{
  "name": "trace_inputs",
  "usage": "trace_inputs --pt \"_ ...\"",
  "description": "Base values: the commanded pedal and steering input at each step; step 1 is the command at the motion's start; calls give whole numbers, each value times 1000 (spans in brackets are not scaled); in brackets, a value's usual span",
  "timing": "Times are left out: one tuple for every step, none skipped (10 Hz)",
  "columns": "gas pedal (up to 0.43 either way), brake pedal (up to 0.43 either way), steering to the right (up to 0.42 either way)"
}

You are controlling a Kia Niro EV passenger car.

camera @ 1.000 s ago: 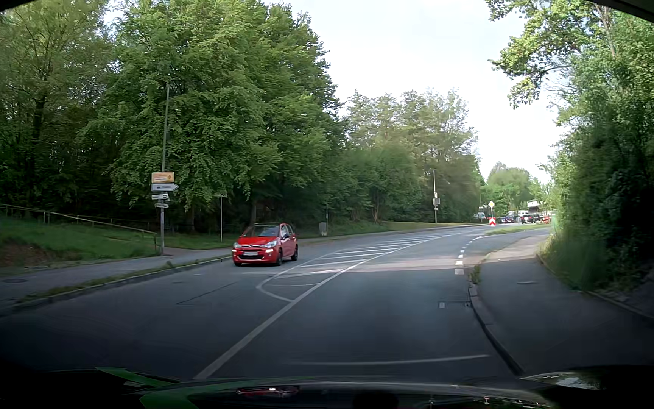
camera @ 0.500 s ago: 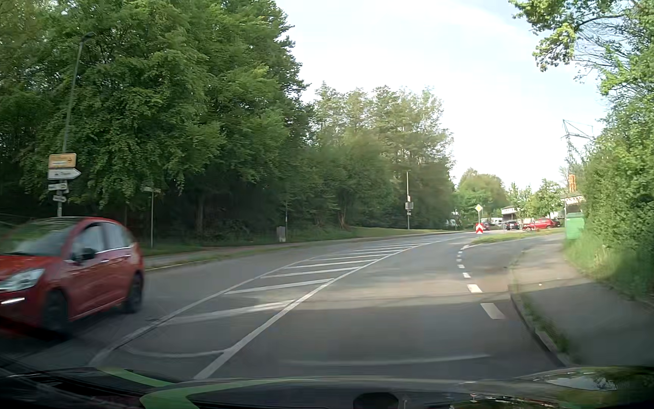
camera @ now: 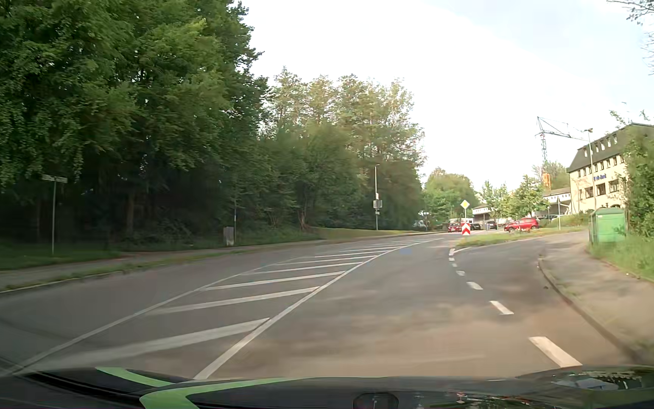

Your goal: Follow the waypoints while adhering to traffic rules and regulations

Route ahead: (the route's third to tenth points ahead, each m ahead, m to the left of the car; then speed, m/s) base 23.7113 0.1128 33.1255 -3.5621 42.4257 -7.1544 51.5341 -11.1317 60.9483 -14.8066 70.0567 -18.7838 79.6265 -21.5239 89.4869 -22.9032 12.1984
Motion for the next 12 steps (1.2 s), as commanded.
trace_inputs --pt "197 0 60" --pt "197 0 60" --pt "197 0 60" --pt "197 0 59" --pt "197 0 59" --pt "197 0 56" --pt "197 0 54" --pt "197 0 53" --pt "197 0 52" --pt "197 0 51" --pt "197 0 51" --pt "197 0 51"
